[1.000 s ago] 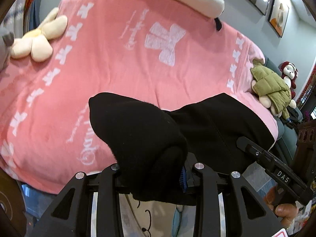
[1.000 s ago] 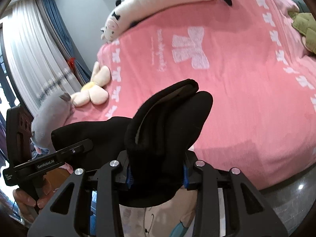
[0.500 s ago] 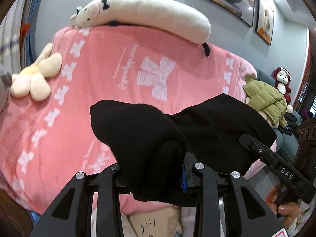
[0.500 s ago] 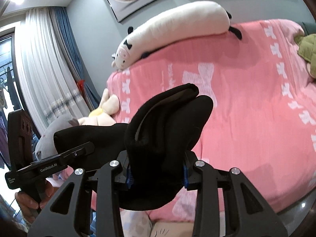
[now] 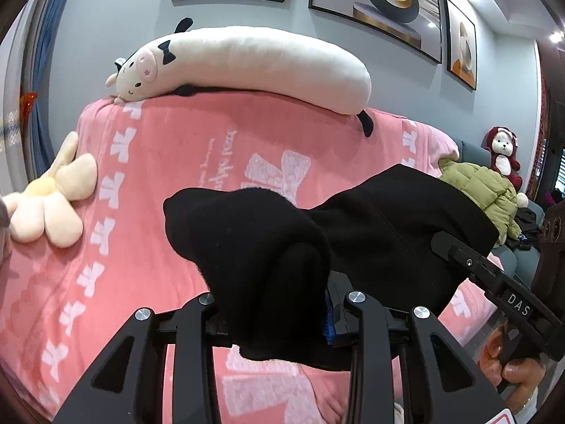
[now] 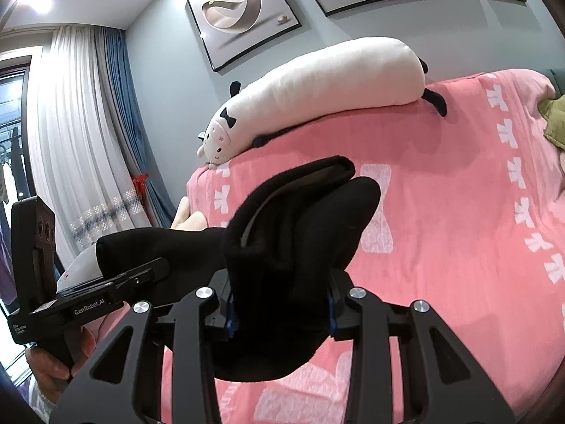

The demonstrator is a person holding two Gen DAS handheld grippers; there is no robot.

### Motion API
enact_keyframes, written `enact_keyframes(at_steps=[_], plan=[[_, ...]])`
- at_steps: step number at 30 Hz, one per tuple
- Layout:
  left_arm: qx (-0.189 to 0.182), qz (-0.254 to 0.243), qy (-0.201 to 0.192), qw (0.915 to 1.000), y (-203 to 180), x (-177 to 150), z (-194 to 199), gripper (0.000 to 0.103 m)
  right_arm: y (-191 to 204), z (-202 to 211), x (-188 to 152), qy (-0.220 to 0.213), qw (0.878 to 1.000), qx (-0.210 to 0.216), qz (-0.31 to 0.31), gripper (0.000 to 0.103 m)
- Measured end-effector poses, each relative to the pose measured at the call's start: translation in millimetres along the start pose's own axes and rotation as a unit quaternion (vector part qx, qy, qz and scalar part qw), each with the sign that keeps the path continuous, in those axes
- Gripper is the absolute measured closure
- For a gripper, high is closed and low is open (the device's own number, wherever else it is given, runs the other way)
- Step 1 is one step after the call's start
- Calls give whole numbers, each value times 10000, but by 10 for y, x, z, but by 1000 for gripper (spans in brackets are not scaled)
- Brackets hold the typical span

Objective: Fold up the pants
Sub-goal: 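Lift the pants stack with the left gripper while the right gripper holds its other end, then lower the folded pants onto the blanket and open both grippers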

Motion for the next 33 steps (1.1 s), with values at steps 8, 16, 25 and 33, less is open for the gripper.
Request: enact_keyframes(at_steps=[8,16,25,33], plan=[[66,-65,-227,9997,221,187,-599,72,-237,-691,48,-178,9998,125,21,69],[-167,281,-368,9988,696,46,-1558,71,-832,-1543,-333,-169,9995,91,-241,64],[1509,461,1615,9742,1800,-2227,-2746,38,-2405,-1793,-2137,1479,9710,-1855,-282,71],[1507,957,1692,9693,1774,-2022,-3111,37,-1874,-2534,-2085,1845,9787,-900,23,78]])
Point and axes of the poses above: each gripper's, at about its wrist camera, not at the fingertips, and z roughly against the way its jaws point, y to its left, x to its top, the point moved 7 cm from there along -z, roughly the way its jaws point, and after that the axes turned 15 degrees about -y, right-handed, at the moved point
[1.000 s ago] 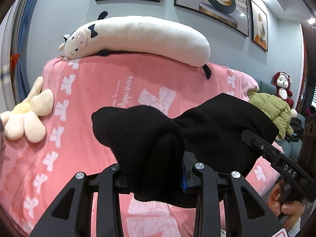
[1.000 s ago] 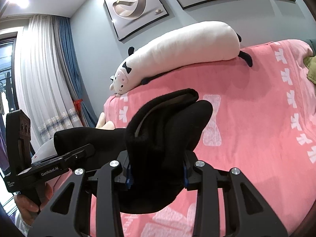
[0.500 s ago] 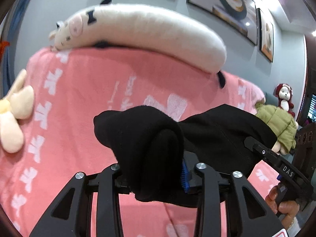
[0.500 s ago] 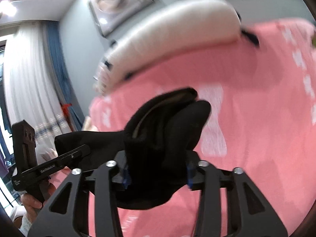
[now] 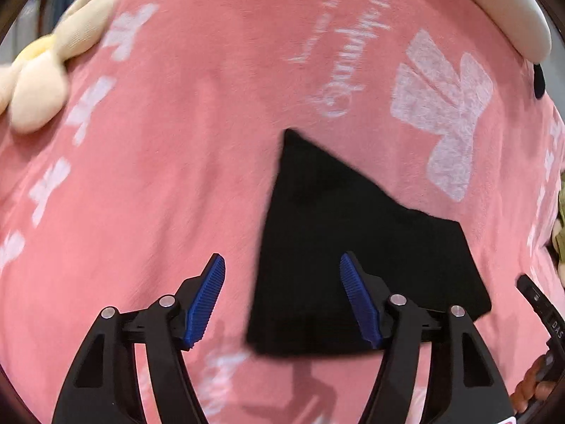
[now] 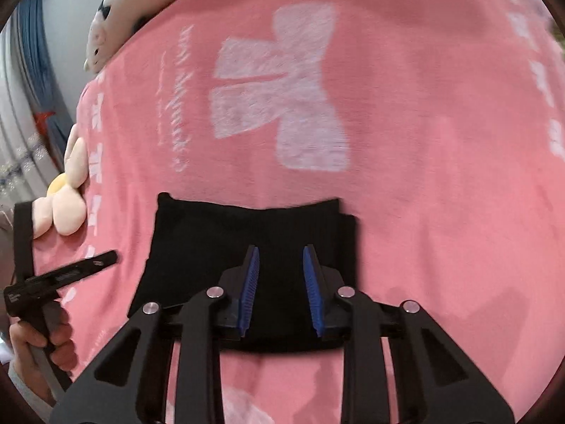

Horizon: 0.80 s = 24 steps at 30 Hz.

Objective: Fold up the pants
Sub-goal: 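Lower the folded pants onto the blanket and open both grippers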

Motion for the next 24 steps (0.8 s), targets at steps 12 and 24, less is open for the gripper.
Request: enact_keyframes(at_steps=[12,24], plan=[[467,-365,750,9954,-137,-145,-1108,28,-241,-754,-176,462,9976,-505,63,89],[504,-385,740,9952,7,-408,-431,17,-387,-119,-621,774,9919,-1000,136,21]])
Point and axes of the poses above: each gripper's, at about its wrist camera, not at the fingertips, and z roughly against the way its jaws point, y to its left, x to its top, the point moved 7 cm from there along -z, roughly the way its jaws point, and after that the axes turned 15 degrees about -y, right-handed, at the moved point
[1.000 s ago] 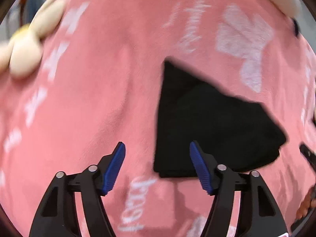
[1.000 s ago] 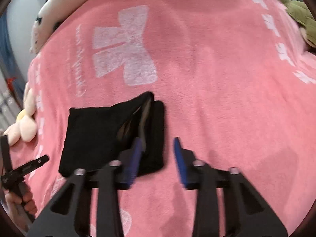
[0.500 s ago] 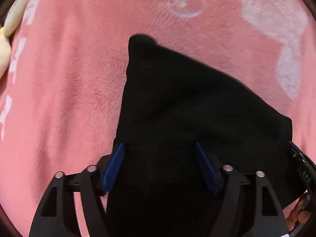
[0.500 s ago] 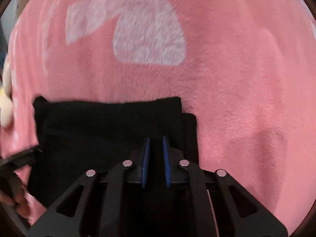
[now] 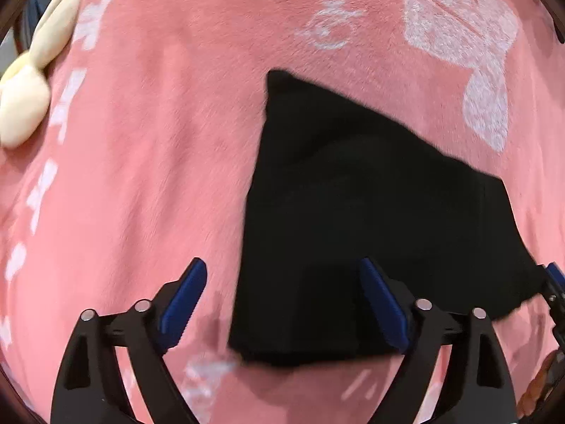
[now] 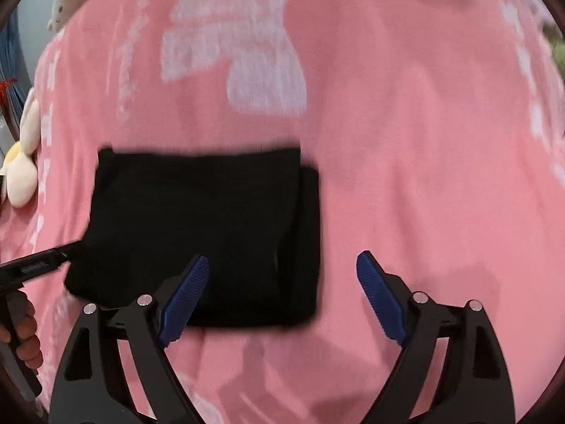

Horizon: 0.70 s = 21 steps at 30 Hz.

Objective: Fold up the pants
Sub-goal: 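Lower the folded pants onto the blanket and open both grippers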

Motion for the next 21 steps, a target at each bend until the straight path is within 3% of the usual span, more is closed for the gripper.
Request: enact_keyframes(at_steps=[2,3,4,5,7,8,10,11,12,13,15,16,17,20,21], plan=[[-143,458,210,9986,110,-161,-45,17,-26,-135,-144,303,9991,129,-251,41],[-280,672,336,9968,130,-232,-110,21,11,-202,-195,379,9971,451,-477,56],[-393,815,415,9950,132,-266,-168,28,23,-222,-174,363,9967,443,-582,68],[-588,977,473,9923,117,-293,-223,38,60,-203,-129,352,9969,451,-537,70],[-734,980,338,9919,62,-198,-109,69,195,-57,79,103,9980,531,-320,72],[-809,957,268,9918,44,-141,-29,77,244,46,179,-72,9979,608,-227,72],[-882,976,100,9913,54,-60,130,76,175,33,145,-71,9979,586,-281,66],[-740,904,122,9931,58,-70,122,67,91,-103,4,152,9988,419,-214,63],[-570,758,221,9952,60,-127,39,59,18,-212,-129,384,9988,260,-182,54],[-457,626,350,9964,44,-202,-40,55,-54,-190,-183,292,9982,291,-432,55],[-374,644,373,9965,46,-308,-32,51,-56,27,-92,61,9970,320,-708,66],[-337,616,267,9972,45,-282,72,51,1,178,20,-206,9979,254,-568,83],[-288,548,167,9979,28,-247,162,51,84,278,105,-372,9979,304,-445,90],[-84,219,-260,9994,-56,-112,333,43,373,327,285,-527,9972,536,-23,95],[5,51,-333,9994,-108,-81,324,41,428,187,255,-398,9978,476,215,95]])
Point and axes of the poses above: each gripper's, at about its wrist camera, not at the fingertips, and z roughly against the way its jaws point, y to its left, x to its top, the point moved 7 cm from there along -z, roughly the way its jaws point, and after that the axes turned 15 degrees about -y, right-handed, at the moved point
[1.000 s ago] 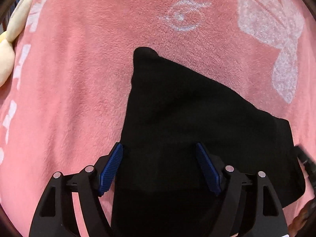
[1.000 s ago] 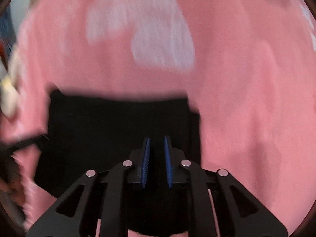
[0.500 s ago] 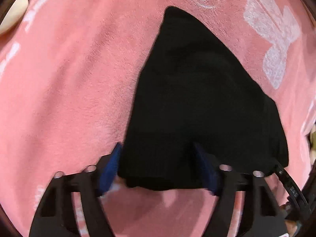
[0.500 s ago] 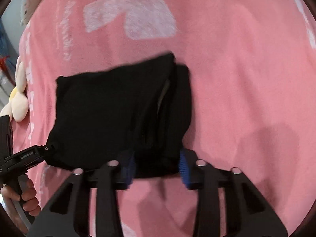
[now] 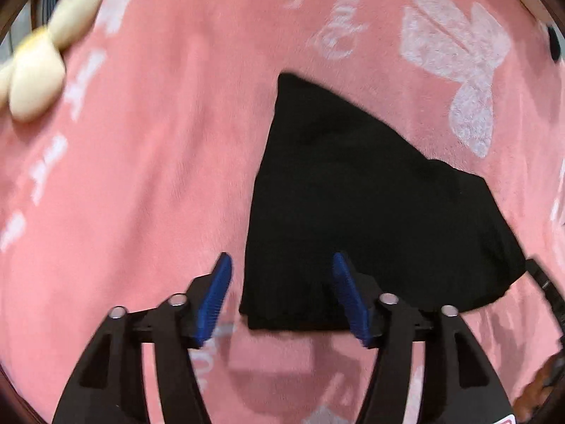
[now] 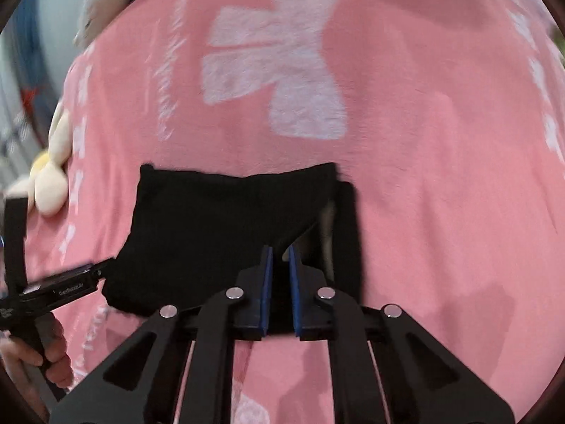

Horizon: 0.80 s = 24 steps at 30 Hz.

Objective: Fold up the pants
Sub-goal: 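Lower the folded pants onto the blanket and open both grippers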

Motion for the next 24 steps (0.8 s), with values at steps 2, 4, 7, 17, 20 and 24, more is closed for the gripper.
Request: enact_keyframes(at_steps=[2,4,7,17,20,24], plan=[[142,-316,42,9994,-121,15,-94,41,-125,-262,-178,357,9984,-338,283,99],[147,-402,135,9990,-120,-15,-153,41,-219,-276,-176,337,9985,-422,70,99],[75,-392,202,9990,-104,-74,-133,41,-104,-36,-8,-18,9995,-309,-18,95],[62,-561,78,9984,-60,-187,63,41,-79,474,-153,-340,9981,-493,166,94],[74,-632,-42,9980,5,-205,236,41,-77,726,-378,-325,9981,-485,174,92],[-40,-572,-269,9980,81,-345,602,34,-113,1164,-832,-211,9975,-635,212,92]])
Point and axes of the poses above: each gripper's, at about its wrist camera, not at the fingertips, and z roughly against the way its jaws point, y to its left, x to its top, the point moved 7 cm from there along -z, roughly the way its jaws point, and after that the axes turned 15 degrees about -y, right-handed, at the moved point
